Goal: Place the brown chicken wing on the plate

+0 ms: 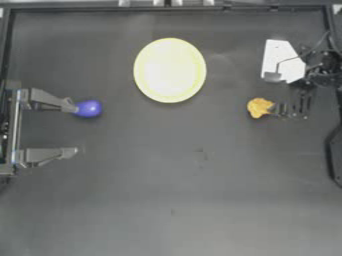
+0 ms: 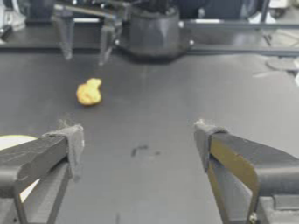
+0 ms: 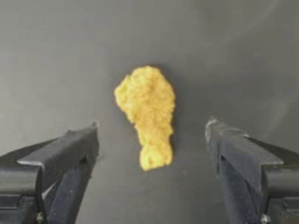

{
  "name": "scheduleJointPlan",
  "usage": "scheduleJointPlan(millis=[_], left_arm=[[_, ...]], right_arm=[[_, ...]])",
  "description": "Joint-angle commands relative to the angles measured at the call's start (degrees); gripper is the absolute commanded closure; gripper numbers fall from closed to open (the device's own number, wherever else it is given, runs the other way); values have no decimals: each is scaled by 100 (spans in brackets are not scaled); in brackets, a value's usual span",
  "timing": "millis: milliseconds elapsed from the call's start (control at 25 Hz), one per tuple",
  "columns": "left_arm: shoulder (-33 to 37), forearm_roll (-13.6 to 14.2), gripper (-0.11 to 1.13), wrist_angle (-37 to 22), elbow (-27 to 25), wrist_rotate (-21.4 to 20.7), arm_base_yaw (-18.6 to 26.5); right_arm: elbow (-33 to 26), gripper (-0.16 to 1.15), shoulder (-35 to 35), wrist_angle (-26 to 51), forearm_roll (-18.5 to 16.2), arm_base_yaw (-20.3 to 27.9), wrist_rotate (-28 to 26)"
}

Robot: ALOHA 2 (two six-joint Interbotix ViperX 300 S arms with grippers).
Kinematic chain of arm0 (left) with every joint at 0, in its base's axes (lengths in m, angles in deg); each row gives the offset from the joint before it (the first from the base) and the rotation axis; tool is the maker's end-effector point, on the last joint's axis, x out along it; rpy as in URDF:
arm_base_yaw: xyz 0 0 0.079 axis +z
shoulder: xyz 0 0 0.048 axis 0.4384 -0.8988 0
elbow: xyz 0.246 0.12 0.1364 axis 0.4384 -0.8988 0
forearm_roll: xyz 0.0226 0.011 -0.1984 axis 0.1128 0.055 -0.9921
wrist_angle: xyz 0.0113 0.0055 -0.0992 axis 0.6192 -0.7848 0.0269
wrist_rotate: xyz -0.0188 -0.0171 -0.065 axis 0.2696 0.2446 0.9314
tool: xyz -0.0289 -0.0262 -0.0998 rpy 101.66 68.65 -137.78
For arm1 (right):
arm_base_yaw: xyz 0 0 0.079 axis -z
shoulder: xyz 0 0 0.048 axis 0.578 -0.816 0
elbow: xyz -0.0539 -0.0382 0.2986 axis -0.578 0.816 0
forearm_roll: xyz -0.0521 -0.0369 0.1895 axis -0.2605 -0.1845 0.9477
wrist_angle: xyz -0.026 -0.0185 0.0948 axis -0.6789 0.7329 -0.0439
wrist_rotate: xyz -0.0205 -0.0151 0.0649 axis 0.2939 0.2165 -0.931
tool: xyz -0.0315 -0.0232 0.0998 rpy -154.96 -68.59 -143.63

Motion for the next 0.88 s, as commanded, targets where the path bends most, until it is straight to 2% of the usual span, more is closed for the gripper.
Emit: scheduleJointPlan(millis=[40, 880], left_arm=[[-114, -18, -1, 18, 132, 9, 9], [-387, -44, -1, 18, 264, 9, 18]], right_arm=[[-62, -2, -185, -193, 53, 0, 70], [-26, -2, -1283, -844, 26, -79, 105]])
